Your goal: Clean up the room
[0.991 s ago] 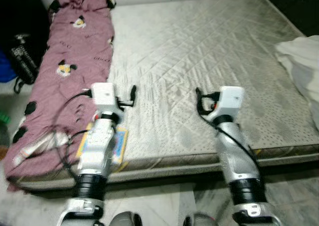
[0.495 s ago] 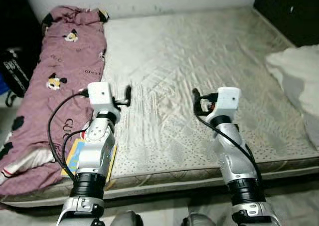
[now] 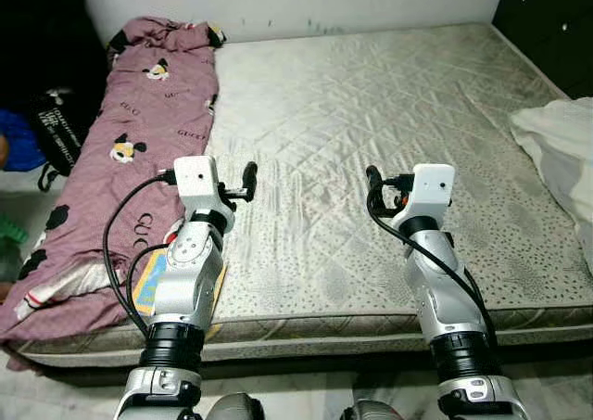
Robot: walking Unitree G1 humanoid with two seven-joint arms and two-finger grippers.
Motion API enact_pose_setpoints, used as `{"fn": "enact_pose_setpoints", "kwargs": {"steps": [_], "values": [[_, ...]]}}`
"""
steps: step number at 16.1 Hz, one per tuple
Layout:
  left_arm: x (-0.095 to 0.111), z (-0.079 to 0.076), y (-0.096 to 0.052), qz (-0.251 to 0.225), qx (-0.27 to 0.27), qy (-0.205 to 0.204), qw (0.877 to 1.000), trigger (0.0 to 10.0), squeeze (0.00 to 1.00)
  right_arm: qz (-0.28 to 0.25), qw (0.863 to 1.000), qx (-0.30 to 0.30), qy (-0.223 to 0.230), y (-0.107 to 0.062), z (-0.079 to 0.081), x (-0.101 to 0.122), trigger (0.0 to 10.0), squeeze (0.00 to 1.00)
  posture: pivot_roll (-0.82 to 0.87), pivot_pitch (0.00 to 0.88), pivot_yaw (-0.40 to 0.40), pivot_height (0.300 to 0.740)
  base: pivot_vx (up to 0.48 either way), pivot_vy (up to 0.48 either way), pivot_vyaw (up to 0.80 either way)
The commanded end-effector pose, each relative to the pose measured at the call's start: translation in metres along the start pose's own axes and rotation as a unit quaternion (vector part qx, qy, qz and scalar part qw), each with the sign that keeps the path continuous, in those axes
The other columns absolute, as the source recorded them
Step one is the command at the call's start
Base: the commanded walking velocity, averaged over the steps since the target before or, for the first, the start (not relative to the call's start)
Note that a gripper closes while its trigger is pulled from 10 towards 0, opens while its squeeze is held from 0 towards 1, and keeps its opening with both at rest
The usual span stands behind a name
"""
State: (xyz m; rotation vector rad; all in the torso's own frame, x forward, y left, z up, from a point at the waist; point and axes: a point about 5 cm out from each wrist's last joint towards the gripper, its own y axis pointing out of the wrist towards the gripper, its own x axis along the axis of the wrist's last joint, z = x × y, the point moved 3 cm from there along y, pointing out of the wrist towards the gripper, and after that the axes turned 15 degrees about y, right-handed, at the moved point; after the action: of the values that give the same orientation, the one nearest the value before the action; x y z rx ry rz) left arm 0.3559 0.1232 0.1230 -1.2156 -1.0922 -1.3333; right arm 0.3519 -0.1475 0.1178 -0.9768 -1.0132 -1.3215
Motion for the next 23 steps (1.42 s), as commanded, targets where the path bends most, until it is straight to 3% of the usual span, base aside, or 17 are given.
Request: {"fn": "enact_pose_setpoints", "kwargs": {"steps": [1, 4, 10, 23], "values": [[0.0025, 0.0016, -0.0002, -0.005, -0.003, 0.011, 1.000, 10.0, 0.00, 0.001, 1.000, 0.006, -0.001, 0.0001, 0.0033, -0.0016, 10.0, 0.00, -0.08, 0.041, 0.071, 0.740, 0.000, 0.000, 0.00], [0.0000, 0.0038, -0.0003, -0.004, -0.002, -0.009, 1.000, 10.0, 0.00, -0.002, 1.000, 0.009, -0.004, 0.0020, 0.0050, 0.0003, 10.0, 0.00, -0.08, 0.047, 0.068, 0.740, 0.000, 0.000, 0.00], [0.0016, 0.0023, -0.0010, -0.011, -0.004, -0.005, 1.000, 10.0, 0.00, 0.001, 1.000, 0.009, -0.008, 0.0039, 0.0046, 0.0001, 10.0, 0.00, -0.08, 0.051, 0.062, 0.740, 0.000, 0.279, -0.23], [0.0025, 0.0007, 0.0001, -0.015, -0.002, -0.012, 1.000, 10.0, 0.00, 0.006, 1.000, 0.008, -0.012, 0.0042, 0.0018, -0.0017, 10.0, 0.00, -0.09, 0.054, 0.060, 0.740, 0.000, 0.451, 0.00]]}}
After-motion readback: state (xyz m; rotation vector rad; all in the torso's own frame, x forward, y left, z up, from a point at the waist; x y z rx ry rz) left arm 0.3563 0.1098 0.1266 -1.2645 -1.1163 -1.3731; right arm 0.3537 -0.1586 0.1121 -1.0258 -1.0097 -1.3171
